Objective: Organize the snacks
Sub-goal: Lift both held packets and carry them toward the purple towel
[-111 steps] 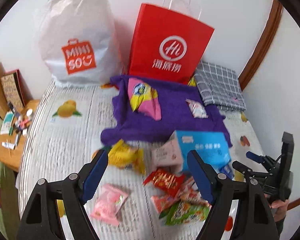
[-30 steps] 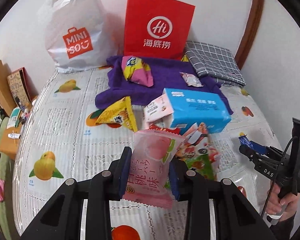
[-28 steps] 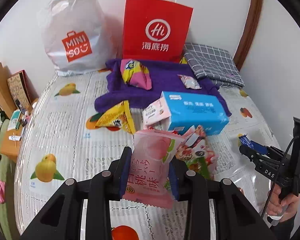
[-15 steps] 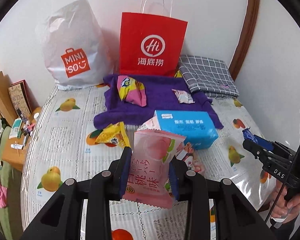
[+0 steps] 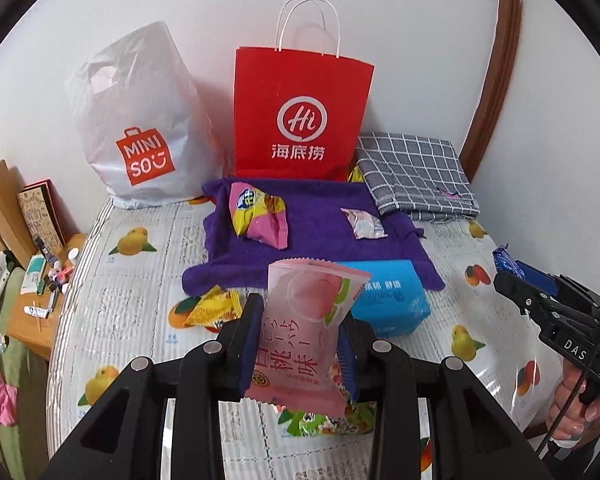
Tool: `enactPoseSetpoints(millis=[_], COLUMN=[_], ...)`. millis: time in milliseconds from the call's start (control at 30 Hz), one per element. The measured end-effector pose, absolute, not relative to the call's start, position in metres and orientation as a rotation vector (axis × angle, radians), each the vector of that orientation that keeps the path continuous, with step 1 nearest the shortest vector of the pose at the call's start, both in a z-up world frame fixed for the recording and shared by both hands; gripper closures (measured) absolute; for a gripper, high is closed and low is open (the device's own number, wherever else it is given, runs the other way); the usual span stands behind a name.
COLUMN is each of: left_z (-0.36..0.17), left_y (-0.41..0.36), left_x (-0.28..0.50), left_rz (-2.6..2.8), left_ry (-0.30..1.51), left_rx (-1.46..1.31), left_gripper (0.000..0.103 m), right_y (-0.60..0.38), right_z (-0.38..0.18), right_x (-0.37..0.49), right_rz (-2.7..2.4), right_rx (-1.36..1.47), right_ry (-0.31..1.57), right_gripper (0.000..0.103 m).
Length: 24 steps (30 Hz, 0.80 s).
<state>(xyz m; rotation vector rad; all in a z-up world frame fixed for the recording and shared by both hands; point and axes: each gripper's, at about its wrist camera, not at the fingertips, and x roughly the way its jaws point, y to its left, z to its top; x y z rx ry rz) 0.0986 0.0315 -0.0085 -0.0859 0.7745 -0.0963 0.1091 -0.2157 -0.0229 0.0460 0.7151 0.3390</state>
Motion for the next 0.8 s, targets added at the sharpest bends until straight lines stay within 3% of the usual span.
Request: enactPoseSetpoints(millis=[800], left_z=[0.017], left_y=[0.016], left_x=[0.156], left_rz=[-0.163], left_ry=[0.748], left_rx=[-0.124], left_gripper=[0.071], right_y=[-0.212], right_z=[0.001], right_x=[0.162], right_rz=[0.357], right_rx=[0.057], right_ry=[0.688], right_gripper=[0.059])
